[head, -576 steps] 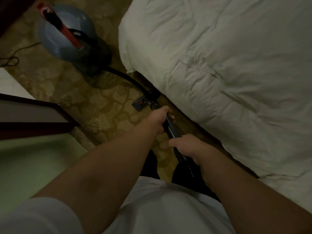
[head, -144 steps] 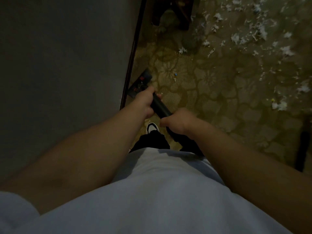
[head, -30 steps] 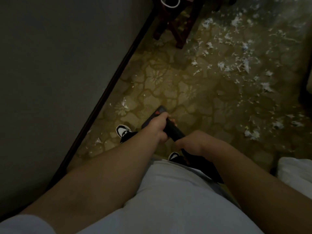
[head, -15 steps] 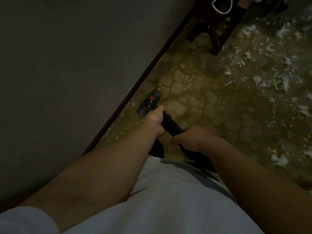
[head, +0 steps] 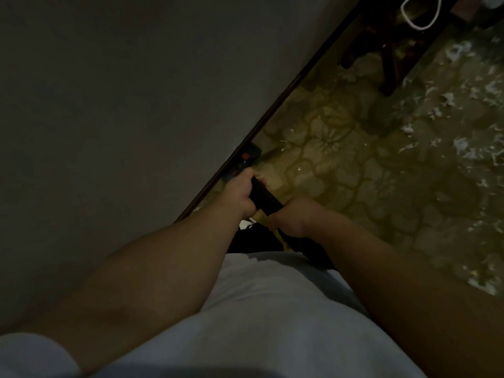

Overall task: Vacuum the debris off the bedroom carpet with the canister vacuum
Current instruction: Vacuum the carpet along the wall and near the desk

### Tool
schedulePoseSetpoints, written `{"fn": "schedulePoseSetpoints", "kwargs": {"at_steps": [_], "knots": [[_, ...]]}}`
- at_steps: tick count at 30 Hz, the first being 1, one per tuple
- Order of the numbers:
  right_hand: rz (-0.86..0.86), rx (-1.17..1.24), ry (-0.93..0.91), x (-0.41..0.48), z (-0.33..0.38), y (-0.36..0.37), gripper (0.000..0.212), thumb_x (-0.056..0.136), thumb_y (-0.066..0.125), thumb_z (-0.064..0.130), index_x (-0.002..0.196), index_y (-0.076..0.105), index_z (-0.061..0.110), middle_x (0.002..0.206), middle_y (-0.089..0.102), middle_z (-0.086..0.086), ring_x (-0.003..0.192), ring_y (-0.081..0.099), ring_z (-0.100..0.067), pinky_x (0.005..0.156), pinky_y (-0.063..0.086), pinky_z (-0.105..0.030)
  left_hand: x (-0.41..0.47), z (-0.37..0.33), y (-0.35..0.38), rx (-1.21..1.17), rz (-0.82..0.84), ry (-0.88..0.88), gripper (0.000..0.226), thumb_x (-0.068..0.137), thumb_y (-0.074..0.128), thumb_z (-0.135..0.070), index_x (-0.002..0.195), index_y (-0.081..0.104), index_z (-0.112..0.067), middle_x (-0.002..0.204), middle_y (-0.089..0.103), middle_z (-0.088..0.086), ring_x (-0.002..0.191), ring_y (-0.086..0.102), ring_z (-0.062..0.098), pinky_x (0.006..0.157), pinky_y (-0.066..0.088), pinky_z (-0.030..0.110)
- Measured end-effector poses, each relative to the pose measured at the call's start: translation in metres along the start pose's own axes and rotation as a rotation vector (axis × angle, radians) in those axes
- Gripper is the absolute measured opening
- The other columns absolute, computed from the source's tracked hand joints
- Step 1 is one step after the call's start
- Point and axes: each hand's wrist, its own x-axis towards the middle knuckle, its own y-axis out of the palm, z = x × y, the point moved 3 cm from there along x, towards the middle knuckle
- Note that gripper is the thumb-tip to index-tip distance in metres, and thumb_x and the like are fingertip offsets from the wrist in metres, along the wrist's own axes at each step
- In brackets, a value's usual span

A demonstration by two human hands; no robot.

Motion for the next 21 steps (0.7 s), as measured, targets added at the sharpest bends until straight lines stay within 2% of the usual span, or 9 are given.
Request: {"fn": "schedulePoseSetpoints", "kwargs": {"at_steps": [2, 6, 8, 10, 12, 14, 16, 19, 21], "knots": [[0.048, -0.036, -0.007, 0.002, 0.002, -0.012, 0.026, 0.091, 0.073, 0.031, 0.083, 0.06, 0.01, 0.088, 0.069, -0.012, 0.081, 0.069, -0.031, 0.08, 0.059, -0.041, 0.001, -0.004, 0.012, -0.026, -0.033, 0.008, 0.007, 0.094, 0.06, -0.013, 0.097, 0.057, -0.008, 0.071, 0.059, 0.007, 0.058, 0.057, 0.017, 0.057, 0.05, 0.031], [0.114, -0.133, -0.006, 0.001, -0.017, -0.058, 0.025, 0.096, 0.069, 0.029, 0.085, 0.06, 0.009, 0.08, 0.065, -0.011, 0.069, 0.064, -0.028, 0.068, 0.054, -0.037, 0.005, 0.01, 0.052, -0.118, -0.081, 0.01, 0.017, 0.093, 0.063, -0.016, 0.108, 0.06, -0.008, 0.068, 0.061, 0.007, 0.055, 0.059, 0.018, 0.054, 0.053, 0.03], [0.161, -0.179, 0.029, -0.007, -0.038, -0.092, 0.027, 0.099, 0.069, 0.028, 0.086, 0.06, 0.006, 0.073, 0.062, -0.011, 0.059, 0.06, -0.026, 0.058, 0.051, -0.032, 0.003, 0.029, 0.084, -0.198, -0.078, -0.008, 0.011, 0.092, 0.063, -0.016, 0.1, 0.063, -0.008, 0.062, 0.06, 0.005, 0.053, 0.059, 0.018, 0.053, 0.052, 0.029], [0.202, -0.221, 0.075, -0.016, -0.064, -0.128, 0.028, 0.1, 0.069, 0.029, 0.092, 0.062, 0.003, 0.071, 0.062, -0.012, 0.059, 0.062, -0.027, 0.058, 0.051, -0.03, -0.005, 0.05, 0.126, -0.214, -0.051, -0.039, 0.006, 0.093, 0.062, -0.015, 0.09, 0.063, -0.01, 0.063, 0.059, 0.005, 0.055, 0.058, 0.018, 0.049, 0.051, 0.027], [0.21, -0.254, 0.119, -0.025, -0.094, -0.165, 0.032, 0.099, 0.071, 0.033, 0.096, 0.065, 0.002, 0.073, 0.066, -0.014, 0.06, 0.065, -0.028, 0.06, 0.052, -0.031, -0.01, 0.072, 0.171, -0.193, -0.018, -0.076, 0.009, 0.095, 0.061, -0.017, 0.091, 0.063, -0.01, 0.073, 0.059, 0.006, 0.062, 0.057, 0.018, 0.05, 0.051, 0.028], [0.2, -0.237, 0.154, -0.036, -0.125, -0.197, 0.032, 0.1, 0.07, 0.033, 0.095, 0.062, 0.003, 0.07, 0.068, -0.015, 0.047, 0.064, -0.025, 0.051, 0.052, -0.027, -0.017, 0.091, 0.213, -0.173, 0.005, -0.113, 0.012, 0.097, 0.06, -0.02, 0.094, 0.062, -0.009, 0.078, 0.058, 0.006, 0.066, 0.058, 0.018, 0.054, 0.052, 0.03], [0.195, -0.197, 0.175, -0.045, -0.149, -0.224, 0.031, 0.101, 0.068, 0.031, 0.096, 0.058, 0.003, 0.062, 0.066, -0.015, 0.042, 0.062, -0.025, 0.045, 0.05, -0.025, -0.025, 0.103, 0.247, -0.157, 0.01, -0.129, 0.014, 0.098, 0.059, -0.019, 0.088, 0.06, -0.009, 0.078, 0.058, 0.006, 0.067, 0.057, 0.017, 0.058, 0.051, 0.033], [0.19, -0.136, 0.18, -0.053, -0.173, -0.25, 0.033, 0.1, 0.069, 0.033, 0.099, 0.059, 0.001, 0.056, 0.067, -0.014, 0.054, 0.065, -0.029, 0.058, 0.054, -0.034, -0.034, 0.112, 0.284, -0.126, 0.038, -0.136, 0.018, 0.096, 0.061, -0.017, 0.079, 0.057, -0.01, 0.076, 0.057, 0.006, 0.064, 0.056, 0.017, 0.054, 0.051, 0.031], [0.164, -0.084, 0.184, -0.059, -0.184, -0.264, 0.036, 0.099, 0.07, 0.033, 0.099, 0.061, -0.002, 0.058, 0.067, -0.015, 0.058, 0.066, -0.031, 0.065, 0.055, -0.039, -0.037, 0.114, 0.303, -0.113, 0.063, -0.137, 0.015, 0.094, 0.062, -0.016, 0.082, 0.057, -0.009, 0.075, 0.058, 0.006, 0.061, 0.057, 0.017, 0.047, 0.052, 0.026]]}}
